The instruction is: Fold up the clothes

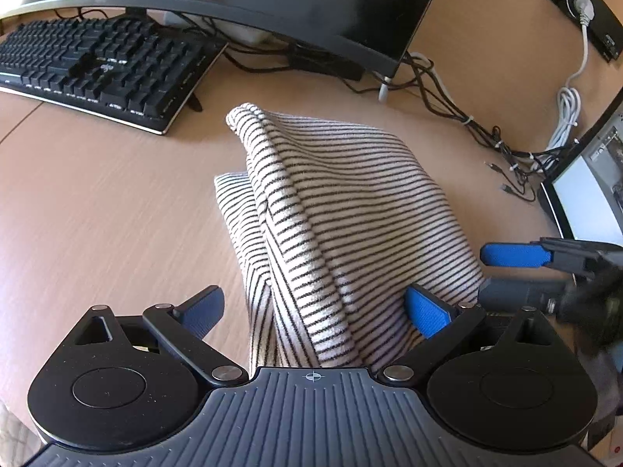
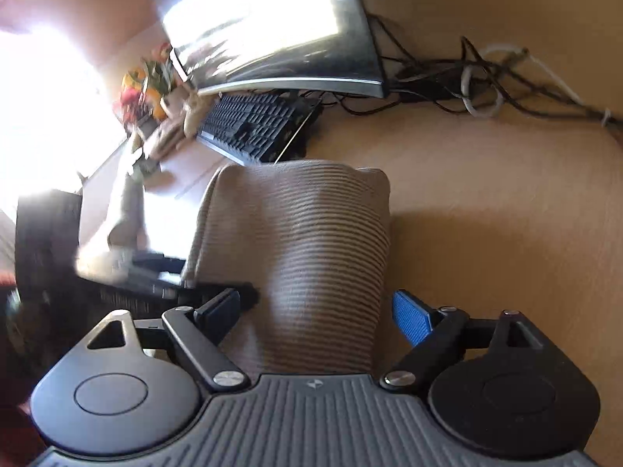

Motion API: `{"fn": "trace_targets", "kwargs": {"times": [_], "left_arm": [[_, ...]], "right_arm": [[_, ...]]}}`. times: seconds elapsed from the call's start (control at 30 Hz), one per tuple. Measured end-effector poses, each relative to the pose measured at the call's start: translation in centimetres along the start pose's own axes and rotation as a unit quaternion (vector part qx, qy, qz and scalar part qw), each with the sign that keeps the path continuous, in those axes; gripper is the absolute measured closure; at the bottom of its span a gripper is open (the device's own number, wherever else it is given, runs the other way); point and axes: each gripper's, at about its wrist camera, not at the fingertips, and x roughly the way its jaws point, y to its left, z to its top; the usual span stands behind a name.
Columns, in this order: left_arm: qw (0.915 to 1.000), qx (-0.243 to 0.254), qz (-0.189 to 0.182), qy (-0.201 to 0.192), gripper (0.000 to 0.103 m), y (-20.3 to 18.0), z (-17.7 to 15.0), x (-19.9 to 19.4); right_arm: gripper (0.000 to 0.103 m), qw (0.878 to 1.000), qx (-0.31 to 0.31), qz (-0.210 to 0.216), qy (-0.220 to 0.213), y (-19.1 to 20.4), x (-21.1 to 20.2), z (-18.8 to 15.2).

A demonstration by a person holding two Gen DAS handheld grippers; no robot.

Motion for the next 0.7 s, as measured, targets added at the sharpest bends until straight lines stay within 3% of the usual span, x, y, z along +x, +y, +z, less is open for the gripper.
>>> {"fn": "trace_targets", "kwargs": {"times": [0.2,0.23,0.4,0.43,0.5,0.57,0.7], "left_arm": [[0.9999,-0.006,-0.016,0.003,0.001,1.0,0.0,0.2],[0.9999,-0.004,-0.016,0.001,0.001,1.1,0.0,0.2],[0.9996,-0.014,0.011,-0.022,0.001,3.0,0.9,-1.0],[0.9994,-0.025,0.007,-0.022,0.002,3.6,1.0,-1.2],[0.998,-0.052,-0.034,-0.005,0.002,4.3,1.0,-1.4],[0.9957,-0.062,-0.067,0.016,0.002,4.1,0.5,-0.9],[0.996,-0.05,-0.069,0.027,0.0,2.7,-0.6,0.4]], "right_arm": [[0.017,0.996,0.081,0.011,0.034,-1.8,2.9,0.1],[0.023,0.997,0.075,0.016,0.029,-1.4,2.6,0.2],[0.023,0.998,0.042,0.037,0.007,0.2,1.0,0.5],[0.023,0.999,0.035,0.041,0.002,0.5,0.6,0.6],[0.023,0.999,0.034,0.032,0.001,0.4,0.5,0.5],[0.021,0.997,0.067,0.027,0.013,-0.8,1.1,0.0],[0.014,0.99,0.125,0.056,0.033,-2.5,2.5,-0.8]]}}
